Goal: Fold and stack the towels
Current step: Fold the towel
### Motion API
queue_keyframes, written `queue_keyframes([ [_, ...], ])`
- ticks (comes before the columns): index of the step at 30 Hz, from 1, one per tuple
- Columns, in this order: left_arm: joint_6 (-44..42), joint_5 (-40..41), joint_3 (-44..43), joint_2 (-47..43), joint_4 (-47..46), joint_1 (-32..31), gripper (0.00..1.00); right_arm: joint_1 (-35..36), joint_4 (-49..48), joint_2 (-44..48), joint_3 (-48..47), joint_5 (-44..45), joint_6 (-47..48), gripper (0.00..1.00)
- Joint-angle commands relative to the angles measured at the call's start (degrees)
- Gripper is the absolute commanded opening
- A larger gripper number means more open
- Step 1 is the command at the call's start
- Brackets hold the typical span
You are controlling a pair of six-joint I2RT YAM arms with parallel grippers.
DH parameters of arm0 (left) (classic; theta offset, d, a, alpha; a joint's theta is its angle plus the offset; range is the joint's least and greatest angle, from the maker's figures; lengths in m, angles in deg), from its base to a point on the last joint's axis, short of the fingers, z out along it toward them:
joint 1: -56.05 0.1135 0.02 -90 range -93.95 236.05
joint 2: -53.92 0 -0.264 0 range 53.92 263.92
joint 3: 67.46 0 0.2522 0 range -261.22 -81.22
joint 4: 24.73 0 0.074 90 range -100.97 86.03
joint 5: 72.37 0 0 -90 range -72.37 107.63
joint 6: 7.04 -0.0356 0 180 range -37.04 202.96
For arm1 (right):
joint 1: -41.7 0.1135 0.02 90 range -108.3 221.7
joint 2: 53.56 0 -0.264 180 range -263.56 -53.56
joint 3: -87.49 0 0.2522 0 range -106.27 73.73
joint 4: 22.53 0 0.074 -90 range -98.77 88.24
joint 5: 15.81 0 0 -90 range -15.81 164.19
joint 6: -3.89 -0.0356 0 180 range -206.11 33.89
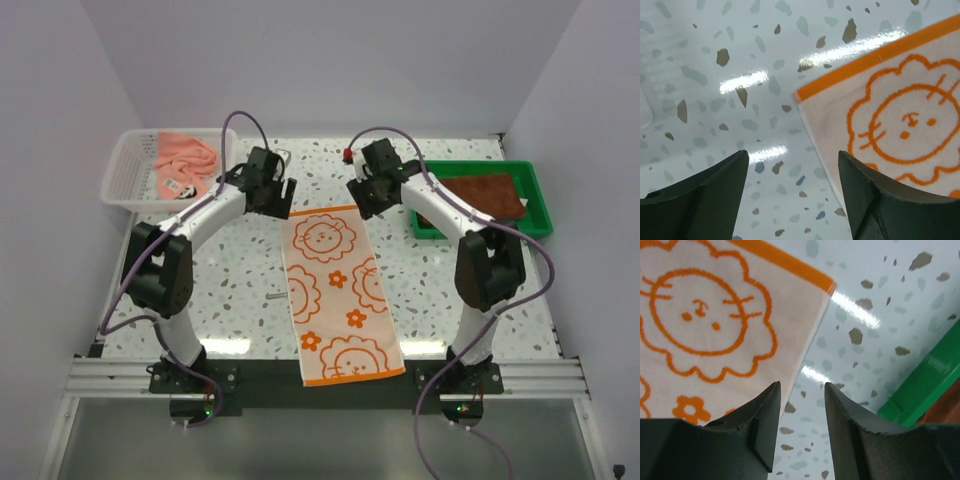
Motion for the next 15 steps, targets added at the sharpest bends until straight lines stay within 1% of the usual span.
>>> queue_keyframes([
  [1,-8.57,-3.03,-6.76,5.37,-1.56,2.03,0.76,-2.39,-3.16,-5.33,-7.39,-3.41,8.44,0.44],
  [3,-10.6,-3.9,-8.44,7.82,-2.35,2.3,0.72,-3.27,-2.63,-9.11,-9.87,-3.24,10.54,0.41],
  [4,-13.31,-4.09,-8.7,8.54,-2.44,2.39,0.71,-3.54,-2.54,-10.27,-11.97,-4.28,11.08,0.4],
  [5,-14.12,-4.09,-9.31,9.24,-2.62,2.39,0.7,-3.72,-2.63,-11.41,-13.12,-4.99,11.52,0.4],
  [10,-17.9,-5.93,-10.64,13.46,-4.46,3.09,0.7,-4.42,-1.67,-19.15,-21.02,-6.58,12.84,0.4],
  [11,-18.51,-7.41,-11.51,14.07,-4.46,3.35,0.7,-4.51,-1.4,-21.68,-22.09,-7.1,12.93,0.4],
  [15,-20.01,-8.39,-13.71,16.8,-4.11,4.15,0.7,-4.86,-0.52,-26.09,-26.48,-8.59,13.11,0.4],
])
